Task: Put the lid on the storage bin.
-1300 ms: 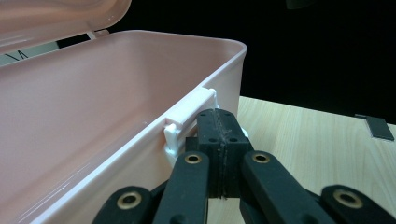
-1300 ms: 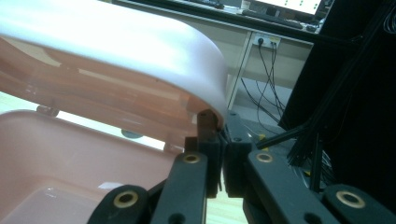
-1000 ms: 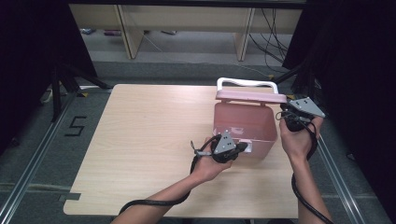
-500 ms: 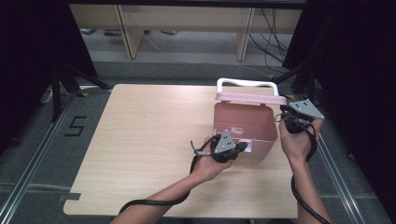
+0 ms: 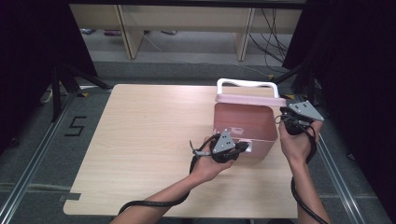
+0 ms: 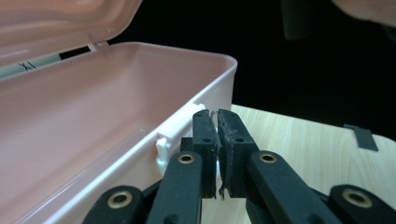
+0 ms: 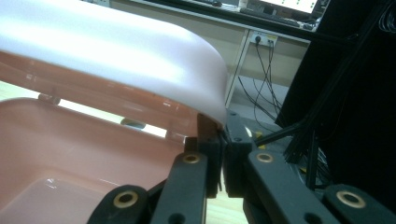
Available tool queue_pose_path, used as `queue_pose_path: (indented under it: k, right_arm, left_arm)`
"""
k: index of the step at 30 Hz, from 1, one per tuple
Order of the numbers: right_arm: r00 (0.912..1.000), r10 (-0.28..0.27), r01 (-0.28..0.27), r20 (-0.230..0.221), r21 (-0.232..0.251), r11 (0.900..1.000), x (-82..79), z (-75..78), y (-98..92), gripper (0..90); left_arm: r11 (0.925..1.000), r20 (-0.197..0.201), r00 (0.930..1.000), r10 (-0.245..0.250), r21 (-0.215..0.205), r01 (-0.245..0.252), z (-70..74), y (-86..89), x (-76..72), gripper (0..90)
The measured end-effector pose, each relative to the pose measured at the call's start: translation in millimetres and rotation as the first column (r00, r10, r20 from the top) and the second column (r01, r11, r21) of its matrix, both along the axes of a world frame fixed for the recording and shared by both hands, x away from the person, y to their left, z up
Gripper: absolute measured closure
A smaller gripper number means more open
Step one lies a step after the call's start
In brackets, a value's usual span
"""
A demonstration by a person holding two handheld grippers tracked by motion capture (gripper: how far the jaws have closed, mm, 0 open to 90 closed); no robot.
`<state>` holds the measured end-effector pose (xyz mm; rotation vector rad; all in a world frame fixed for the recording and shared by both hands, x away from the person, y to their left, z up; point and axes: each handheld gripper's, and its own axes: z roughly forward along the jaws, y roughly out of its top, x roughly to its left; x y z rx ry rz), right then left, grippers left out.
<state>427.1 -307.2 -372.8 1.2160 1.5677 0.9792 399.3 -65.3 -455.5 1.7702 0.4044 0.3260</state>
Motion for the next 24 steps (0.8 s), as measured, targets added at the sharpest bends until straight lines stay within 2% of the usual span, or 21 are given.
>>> queue_pose_path:
  k: [6,12,14,17,18,21,22,23,24]
  right_arm:
    - [1.0000,-0.006,0.006,-0.006,0.009,1.000,-1.3,-1.3,0.9,88.7]
    - [1.0000,-0.001,0.000,-0.002,-0.008,1.000,-1.6,-2.1,0.4,88.7]
    - [1.0000,-0.007,0.007,-0.007,0.003,1.000,-3.5,-2.7,1.0,88.6]
    - [0.9999,-0.012,0.012,-0.006,0.015,1.000,-4.8,-5.0,1.6,88.5]
    - [1.0000,-0.003,0.003,-0.008,-0.008,1.000,-4.3,-4.8,-0.1,88.5]
    - [1.0000,-0.002,0.002,-0.008,-0.010,1.000,-5.0,-5.2,0.1,88.5]
    - [0.9999,-0.003,0.003,-0.010,-0.007,1.000,-5.6,-5.5,0.5,88.4]
    - [0.9999,-0.013,0.013,-0.010,0.020,1.000,-6.6,-6.4,2.3,88.4]
    - [1.0000,-0.005,0.005,-0.001,-0.003,1.000,-6.1,-6.7,0.5,88.4]
  left_arm:
    - [0.9994,0.012,0.9999,0.006,-0.033,-0.006,13.5,8.2,-1.1,87.0]
    - [0.9967,-0.013,0.9986,0.051,-0.063,-0.051,27.3,20.0,5.6,89.5]
    - [0.9951,-0.021,0.9974,0.068,-0.070,-0.070,31.0,23.7,9.0,89.5]
    - [0.9927,-0.035,0.9953,0.090,-0.078,-0.093,34.2,28.5,14.9,89.6]
    - [0.9919,-0.037,0.9945,0.098,-0.077,-0.101,34.6,30.1,16.8,89.6]
    - [0.9886,-0.050,0.9914,0.121,-0.084,-0.125,35.1,34.7,22.0,89.6]
    - [0.9872,-0.052,0.9905,0.127,-0.090,-0.132,35.7,36.2,23.8,89.6]
    - [0.9862,-0.054,0.9897,0.132,-0.093,-0.137,36.1,37.0,24.6,89.6]
    - [0.9858,-0.054,0.9895,0.134,-0.095,-0.138,36.9,38.2,25.9,89.6]
